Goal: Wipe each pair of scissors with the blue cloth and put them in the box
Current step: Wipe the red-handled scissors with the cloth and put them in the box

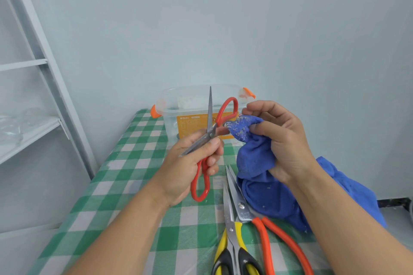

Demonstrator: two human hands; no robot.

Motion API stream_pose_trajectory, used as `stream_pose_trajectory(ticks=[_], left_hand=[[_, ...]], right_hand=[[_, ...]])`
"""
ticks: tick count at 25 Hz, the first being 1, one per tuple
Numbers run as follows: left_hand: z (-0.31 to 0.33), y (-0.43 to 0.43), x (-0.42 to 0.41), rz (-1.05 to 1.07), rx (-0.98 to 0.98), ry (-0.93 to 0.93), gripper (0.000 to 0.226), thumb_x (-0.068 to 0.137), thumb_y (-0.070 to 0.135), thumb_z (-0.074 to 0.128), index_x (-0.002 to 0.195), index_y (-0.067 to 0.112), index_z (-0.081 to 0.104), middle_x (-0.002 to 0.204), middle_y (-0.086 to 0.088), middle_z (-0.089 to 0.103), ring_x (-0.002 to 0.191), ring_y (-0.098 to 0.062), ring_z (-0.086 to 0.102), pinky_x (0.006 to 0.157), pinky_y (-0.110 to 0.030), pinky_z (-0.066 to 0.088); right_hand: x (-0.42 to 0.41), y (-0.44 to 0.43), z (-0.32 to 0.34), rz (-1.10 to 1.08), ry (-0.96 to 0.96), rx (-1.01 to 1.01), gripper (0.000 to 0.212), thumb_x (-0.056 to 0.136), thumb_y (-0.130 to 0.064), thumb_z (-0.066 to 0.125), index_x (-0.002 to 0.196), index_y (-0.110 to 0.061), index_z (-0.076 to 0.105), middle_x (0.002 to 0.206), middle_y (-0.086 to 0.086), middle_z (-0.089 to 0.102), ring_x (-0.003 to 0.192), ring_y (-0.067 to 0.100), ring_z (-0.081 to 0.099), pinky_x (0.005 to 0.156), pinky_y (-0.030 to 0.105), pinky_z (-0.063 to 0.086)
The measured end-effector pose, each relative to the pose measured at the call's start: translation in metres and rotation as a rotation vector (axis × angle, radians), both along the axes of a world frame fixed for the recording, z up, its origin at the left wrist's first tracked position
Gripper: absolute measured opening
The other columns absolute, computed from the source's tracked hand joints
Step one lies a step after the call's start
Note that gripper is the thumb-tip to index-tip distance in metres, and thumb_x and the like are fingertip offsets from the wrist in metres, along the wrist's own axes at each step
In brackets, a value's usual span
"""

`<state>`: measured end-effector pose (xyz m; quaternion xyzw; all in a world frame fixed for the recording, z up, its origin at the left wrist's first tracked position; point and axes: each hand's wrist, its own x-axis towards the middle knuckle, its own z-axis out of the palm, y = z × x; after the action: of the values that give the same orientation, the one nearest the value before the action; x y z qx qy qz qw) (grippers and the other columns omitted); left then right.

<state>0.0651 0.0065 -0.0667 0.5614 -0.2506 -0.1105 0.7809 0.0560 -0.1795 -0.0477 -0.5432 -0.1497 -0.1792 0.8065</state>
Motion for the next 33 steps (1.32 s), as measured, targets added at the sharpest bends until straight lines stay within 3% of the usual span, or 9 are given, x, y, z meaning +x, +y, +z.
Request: stream_pose_trajectory(ticks=[3,8,12,15,19,25,29,33], left_hand=[[-0.004,-0.007,-0.001,0.077,0.072,-0.046,0.009,0.089,0.015,0.062,0.082,0.012,0.068,0.076,-0.004,0.056,0.059,-0.009,0.042,0.054,-0.024,0.035],[-0.006,-0.011,-0.003,0.152,0.091,-0.079,0.021,0.095,0.013,0.062,0.080,0.020,0.076,0.074,-0.002,0.057,0.060,-0.008,0.042,0.056,-0.023,0.034],[-0.003,-0.012,-0.005,0.225,0.156,-0.144,0.014,0.098,0.008,0.055,0.091,0.011,0.068,0.068,0.003,0.056,0.057,-0.008,0.041,0.056,-0.022,0.034],[-0.003,-0.013,-0.006,0.246,0.171,-0.175,0.015,0.098,0.009,0.056,0.091,0.016,0.067,0.066,0.005,0.055,0.058,-0.009,0.040,0.055,-0.021,0.035],[-0.003,-0.012,-0.005,0.229,0.204,-0.226,0.035,0.100,0.008,0.056,0.079,0.032,0.069,0.065,0.007,0.050,0.059,-0.010,0.038,0.056,-0.022,0.034],[-0.002,-0.012,-0.007,0.266,0.260,-0.253,0.018,0.099,0.009,0.056,0.096,0.022,0.068,0.066,0.015,0.057,0.060,-0.001,0.046,0.058,-0.013,0.038],[-0.003,-0.013,-0.006,0.237,0.294,-0.342,0.015,0.099,0.002,0.053,0.104,0.009,0.065,0.068,0.024,0.062,0.060,0.009,0.051,0.062,-0.005,0.039],[-0.002,-0.012,-0.007,0.271,0.342,-0.388,0.012,0.101,0.017,0.058,0.108,0.016,0.066,0.074,0.012,0.060,0.066,0.001,0.050,0.064,-0.012,0.041]], right_hand=[[-0.002,0.006,0.001,0.040,0.031,-0.016,0.040,0.086,0.024,0.041,0.100,-0.002,0.068,0.098,0.013,0.075,0.081,0.018,0.069,0.072,0.023,0.057],[-0.002,0.009,-0.002,-0.049,0.066,-0.053,0.032,0.090,0.017,0.047,0.094,-0.002,0.072,0.094,0.011,0.076,0.082,0.016,0.070,0.071,0.018,0.054],[-0.001,0.009,-0.003,-0.036,0.106,-0.030,0.026,0.087,0.009,0.050,0.095,0.001,0.074,0.093,0.019,0.074,0.084,0.023,0.069,0.075,0.023,0.057],[0.001,0.012,-0.005,-0.004,0.098,-0.008,0.025,0.075,-0.004,0.059,0.093,-0.002,0.077,0.096,0.023,0.073,0.089,0.026,0.069,0.083,0.032,0.056],[0.002,0.016,-0.007,-0.020,0.078,-0.031,0.023,0.072,0.001,0.070,0.092,-0.008,0.076,0.092,0.013,0.075,0.086,0.023,0.069,0.081,0.030,0.056],[-0.004,0.018,0.000,-0.082,0.065,0.001,0.021,0.088,0.012,0.061,0.087,-0.007,0.070,0.078,0.003,0.074,0.074,0.014,0.069,0.070,0.021,0.054],[-0.009,0.020,0.004,0.041,0.104,0.057,0.018,0.095,0.004,0.054,0.090,-0.011,0.063,0.074,0.011,0.070,0.061,0.020,0.068,0.059,0.027,0.054],[-0.009,0.020,0.005,0.030,0.163,-0.008,0.027,0.097,0.001,0.053,0.084,-0.017,0.068,0.076,0.009,0.070,0.059,0.018,0.063,0.057,0.026,0.050]])
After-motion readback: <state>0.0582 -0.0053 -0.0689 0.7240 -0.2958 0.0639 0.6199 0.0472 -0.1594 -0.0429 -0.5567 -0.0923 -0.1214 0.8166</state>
